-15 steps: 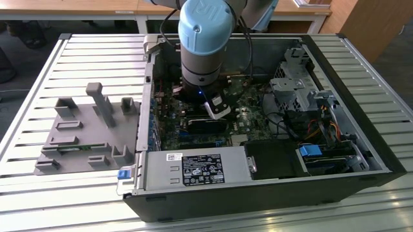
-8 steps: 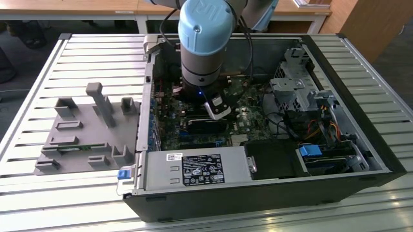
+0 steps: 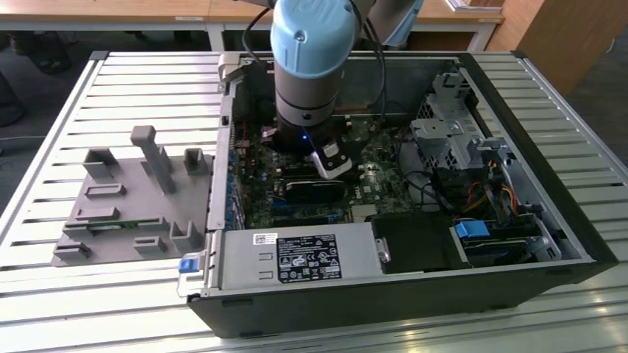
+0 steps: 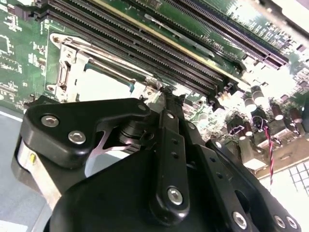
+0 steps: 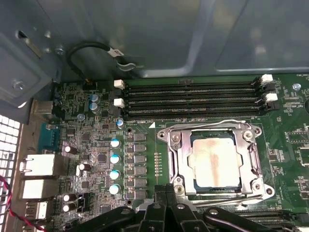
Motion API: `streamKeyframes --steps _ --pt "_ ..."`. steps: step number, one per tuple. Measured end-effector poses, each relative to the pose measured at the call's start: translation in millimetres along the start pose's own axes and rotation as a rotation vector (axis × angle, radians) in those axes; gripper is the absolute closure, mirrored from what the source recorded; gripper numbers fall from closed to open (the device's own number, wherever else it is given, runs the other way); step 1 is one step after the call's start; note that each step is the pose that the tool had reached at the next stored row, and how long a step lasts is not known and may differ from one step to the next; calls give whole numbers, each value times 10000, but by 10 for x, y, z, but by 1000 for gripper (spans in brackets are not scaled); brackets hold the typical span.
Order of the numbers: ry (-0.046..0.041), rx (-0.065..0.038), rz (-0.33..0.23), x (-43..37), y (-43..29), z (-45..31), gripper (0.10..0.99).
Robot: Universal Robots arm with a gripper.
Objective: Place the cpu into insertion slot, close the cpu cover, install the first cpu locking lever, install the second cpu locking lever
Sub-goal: 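Install the second cpu locking lever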
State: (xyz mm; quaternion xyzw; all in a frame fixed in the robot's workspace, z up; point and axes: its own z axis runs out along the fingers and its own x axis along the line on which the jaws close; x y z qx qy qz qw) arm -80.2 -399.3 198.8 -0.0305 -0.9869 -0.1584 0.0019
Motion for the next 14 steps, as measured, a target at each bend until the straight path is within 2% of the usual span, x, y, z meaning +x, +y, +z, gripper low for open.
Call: streamKeyframes --steps 9,14 --pt "0 -3 0 2 31 -96 980" --pt "-1 -6 -1 1 38 -114 980"
